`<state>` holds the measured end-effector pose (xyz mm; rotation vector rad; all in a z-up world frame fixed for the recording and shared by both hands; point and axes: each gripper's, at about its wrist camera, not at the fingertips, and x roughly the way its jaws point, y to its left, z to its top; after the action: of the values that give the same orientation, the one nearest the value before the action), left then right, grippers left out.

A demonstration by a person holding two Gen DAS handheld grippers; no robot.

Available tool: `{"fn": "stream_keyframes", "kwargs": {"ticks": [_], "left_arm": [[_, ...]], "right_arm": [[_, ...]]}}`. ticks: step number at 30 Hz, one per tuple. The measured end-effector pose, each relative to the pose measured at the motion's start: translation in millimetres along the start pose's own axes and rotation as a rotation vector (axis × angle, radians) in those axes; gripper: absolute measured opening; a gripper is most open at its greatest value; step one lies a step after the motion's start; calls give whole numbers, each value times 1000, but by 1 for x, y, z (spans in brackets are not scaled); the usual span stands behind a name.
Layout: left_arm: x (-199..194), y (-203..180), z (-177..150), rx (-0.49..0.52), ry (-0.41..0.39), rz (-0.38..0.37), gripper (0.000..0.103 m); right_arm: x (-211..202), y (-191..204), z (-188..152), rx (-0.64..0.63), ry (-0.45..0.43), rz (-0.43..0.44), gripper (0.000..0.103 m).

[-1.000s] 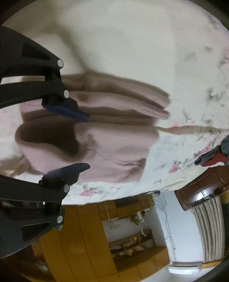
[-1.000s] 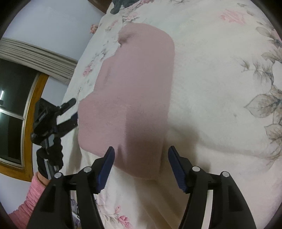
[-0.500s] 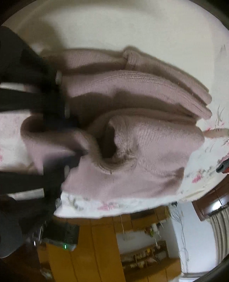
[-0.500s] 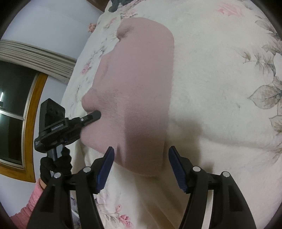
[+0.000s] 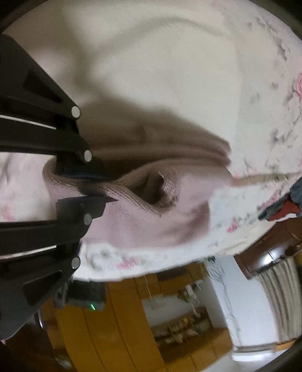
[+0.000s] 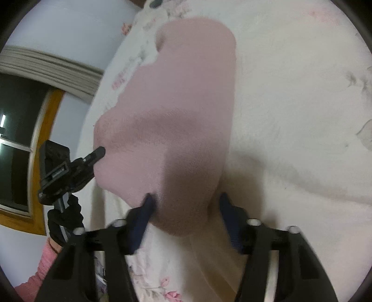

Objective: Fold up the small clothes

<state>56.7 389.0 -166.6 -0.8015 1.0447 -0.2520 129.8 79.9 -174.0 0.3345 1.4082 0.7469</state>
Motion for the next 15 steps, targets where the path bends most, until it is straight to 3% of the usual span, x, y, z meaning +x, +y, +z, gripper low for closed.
{"fn": "stream_keyframes", "kwargs": {"ticks": [1, 4, 8, 10, 14, 15], "left_arm": [[6, 6, -2, -11, 6, 5, 10], [16, 20, -6, 5, 15, 39, 10], [14, 22, -1, -9, 25, 30, 15], [7, 21, 0, -26, 30, 20, 20], [-17, 13, 4, -32, -13, 16, 51], [-22, 11, 8, -27, -29, 16, 53]], "right_arm": [[8, -1, -1, 4, 25, -13, 38], [23, -6, -5, 15, 47, -51, 36], [21, -6, -3, 7, 40, -51, 35], [17, -2, -5, -5, 38, -57, 44], [-4, -5, -7, -20, -5, -39, 56], [-10, -7, -7, -19, -17, -37, 58]]}}
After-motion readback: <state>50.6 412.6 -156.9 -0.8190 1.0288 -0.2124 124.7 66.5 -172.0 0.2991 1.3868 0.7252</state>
